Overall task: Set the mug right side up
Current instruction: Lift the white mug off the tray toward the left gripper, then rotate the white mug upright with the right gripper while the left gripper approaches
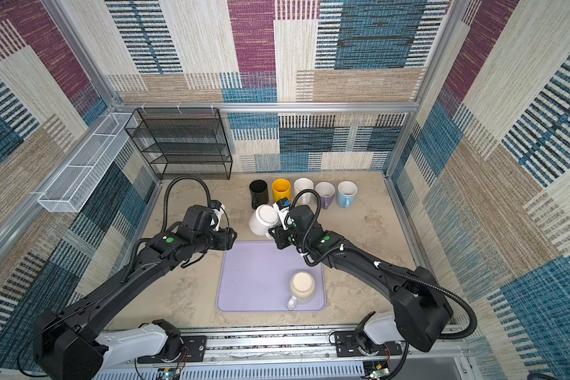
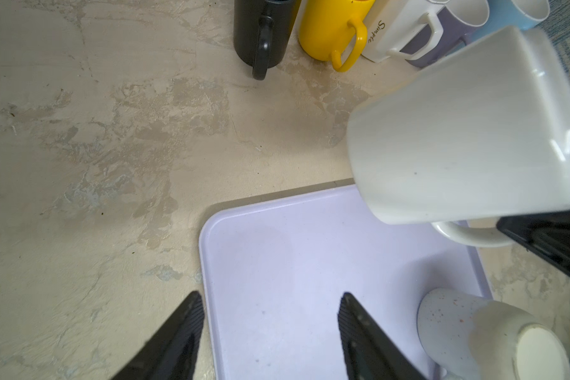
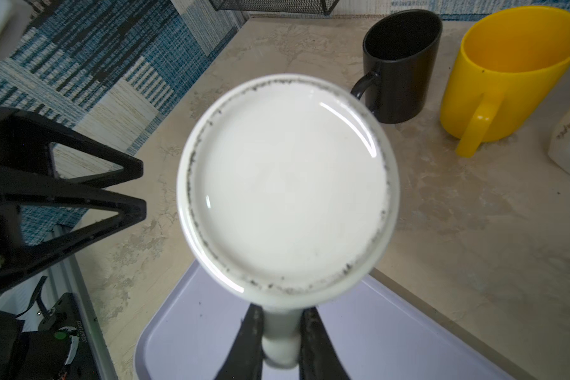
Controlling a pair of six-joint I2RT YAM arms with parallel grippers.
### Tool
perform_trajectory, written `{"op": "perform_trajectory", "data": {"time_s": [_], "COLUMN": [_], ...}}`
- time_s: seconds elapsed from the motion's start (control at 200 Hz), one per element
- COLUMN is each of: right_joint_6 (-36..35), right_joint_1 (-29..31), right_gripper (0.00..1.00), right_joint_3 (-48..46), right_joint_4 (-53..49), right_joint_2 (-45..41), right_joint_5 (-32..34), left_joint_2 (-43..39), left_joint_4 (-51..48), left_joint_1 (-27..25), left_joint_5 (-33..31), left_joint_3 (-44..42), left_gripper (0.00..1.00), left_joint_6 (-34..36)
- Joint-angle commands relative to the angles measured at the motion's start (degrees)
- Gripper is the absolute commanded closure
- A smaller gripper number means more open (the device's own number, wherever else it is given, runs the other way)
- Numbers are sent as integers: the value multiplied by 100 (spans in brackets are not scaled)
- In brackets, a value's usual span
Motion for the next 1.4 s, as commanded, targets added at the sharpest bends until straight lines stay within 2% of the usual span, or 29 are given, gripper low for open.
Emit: {"op": "perform_trajectory", "data": {"time_s": [0.0, 0.235, 0.661, 1.087, 1.398], "right_joint_6": [236, 724, 1704, 2366, 2683], "right_joint_1": [-183, -645, -1103, -1163, -1160], "right_gripper": [100, 100, 100, 100, 100], "right_joint_3": [-117, -471, -747, -549, -445], "right_joint_4": [1073, 1965, 3846, 5024, 5762], "right_joint_2": [-64, -58, 242, 595, 768], "right_joint_5": [-749, -1713, -3114, -3641, -3964], "left_joint_2": [-57, -112, -88, -172, -581], "left_joint_4": [217, 601, 1140, 2532, 3437], "left_joint_1": [-5, -6, -19, -54, -54], "left_joint_5": [150, 576, 1167, 2069, 2176], "left_joint_3": [-40, -65, -117, -534, -1017], "left_gripper": [34, 35, 37, 38, 40], "left_joint_6": [52, -39, -236, -707, -913]}}
